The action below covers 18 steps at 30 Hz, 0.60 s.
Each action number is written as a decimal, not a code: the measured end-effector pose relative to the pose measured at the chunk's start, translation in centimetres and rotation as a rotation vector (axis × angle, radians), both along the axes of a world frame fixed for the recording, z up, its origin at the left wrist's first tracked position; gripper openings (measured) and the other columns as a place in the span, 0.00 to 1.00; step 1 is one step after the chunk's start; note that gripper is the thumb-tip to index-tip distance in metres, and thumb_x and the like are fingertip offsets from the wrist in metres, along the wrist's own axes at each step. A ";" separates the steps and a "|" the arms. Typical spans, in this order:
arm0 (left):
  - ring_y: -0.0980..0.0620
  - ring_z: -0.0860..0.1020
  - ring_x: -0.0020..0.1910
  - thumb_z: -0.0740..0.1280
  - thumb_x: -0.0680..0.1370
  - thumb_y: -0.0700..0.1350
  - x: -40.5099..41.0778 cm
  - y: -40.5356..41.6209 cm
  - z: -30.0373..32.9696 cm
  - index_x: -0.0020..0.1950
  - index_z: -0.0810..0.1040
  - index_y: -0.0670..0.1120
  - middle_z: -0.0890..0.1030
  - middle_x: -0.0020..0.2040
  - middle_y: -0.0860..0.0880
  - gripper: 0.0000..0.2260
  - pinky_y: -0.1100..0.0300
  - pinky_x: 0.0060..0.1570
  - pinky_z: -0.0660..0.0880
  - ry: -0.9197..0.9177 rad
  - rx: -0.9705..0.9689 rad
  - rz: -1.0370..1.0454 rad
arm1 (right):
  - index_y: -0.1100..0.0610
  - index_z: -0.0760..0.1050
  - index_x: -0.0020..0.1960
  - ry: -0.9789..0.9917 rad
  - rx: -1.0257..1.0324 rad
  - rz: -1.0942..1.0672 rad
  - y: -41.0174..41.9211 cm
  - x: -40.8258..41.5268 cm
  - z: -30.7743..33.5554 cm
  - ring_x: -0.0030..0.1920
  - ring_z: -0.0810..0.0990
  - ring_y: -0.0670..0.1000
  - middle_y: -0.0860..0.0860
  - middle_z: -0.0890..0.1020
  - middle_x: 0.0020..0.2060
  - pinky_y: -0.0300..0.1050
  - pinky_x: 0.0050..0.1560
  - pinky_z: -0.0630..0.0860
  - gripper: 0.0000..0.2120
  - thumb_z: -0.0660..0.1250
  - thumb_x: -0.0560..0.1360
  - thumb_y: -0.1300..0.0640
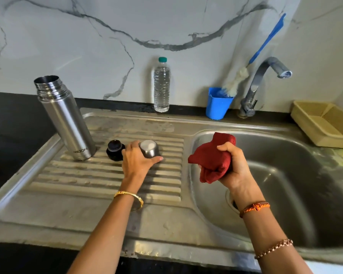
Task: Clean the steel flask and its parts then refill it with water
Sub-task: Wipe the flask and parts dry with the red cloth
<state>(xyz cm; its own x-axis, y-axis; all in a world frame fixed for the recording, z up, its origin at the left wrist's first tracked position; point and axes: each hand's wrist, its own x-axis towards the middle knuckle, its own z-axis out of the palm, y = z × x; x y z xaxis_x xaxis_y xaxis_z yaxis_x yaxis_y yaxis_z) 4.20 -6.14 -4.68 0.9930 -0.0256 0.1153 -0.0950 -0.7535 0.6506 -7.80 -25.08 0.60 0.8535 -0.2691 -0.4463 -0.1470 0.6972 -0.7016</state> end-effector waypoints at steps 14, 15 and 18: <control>0.49 0.74 0.54 0.78 0.59 0.38 -3.4 -5.6 4.1 0.63 0.74 0.49 0.71 0.55 0.50 0.34 0.65 0.50 0.70 -0.086 -0.382 -0.282 | 0.56 0.72 0.59 -0.176 -0.321 -0.157 -2.7 -2.8 2.3 0.45 0.80 0.54 0.57 0.80 0.48 0.45 0.38 0.79 0.20 0.65 0.67 0.63; 0.50 0.75 0.53 0.78 0.58 0.37 -4.1 -6.3 4.9 0.63 0.74 0.49 0.72 0.55 0.50 0.35 0.69 0.48 0.70 -0.089 -0.364 -0.370 | 0.53 0.72 0.59 -0.207 -0.452 -0.177 -3.0 -2.9 2.6 0.45 0.80 0.52 0.55 0.80 0.48 0.45 0.39 0.79 0.23 0.67 0.64 0.61; 0.57 0.76 0.48 0.81 0.55 0.42 -6.3 -8.6 7.3 0.59 0.72 0.50 0.77 0.51 0.53 0.36 0.77 0.42 0.69 -0.052 -0.435 -0.564 | 0.50 0.72 0.58 -0.345 -0.756 -0.166 -3.5 -3.8 3.1 0.47 0.81 0.48 0.51 0.81 0.48 0.42 0.46 0.79 0.24 0.67 0.63 0.60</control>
<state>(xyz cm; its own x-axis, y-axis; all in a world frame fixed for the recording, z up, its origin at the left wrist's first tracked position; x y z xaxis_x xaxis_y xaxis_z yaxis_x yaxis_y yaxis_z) -2.06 -14.78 2.62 0.8347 -0.4747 0.2790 -0.4332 -0.2532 0.8650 -11.62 -28.61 3.69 0.8319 -0.5241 0.1825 0.2238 0.0159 -0.9745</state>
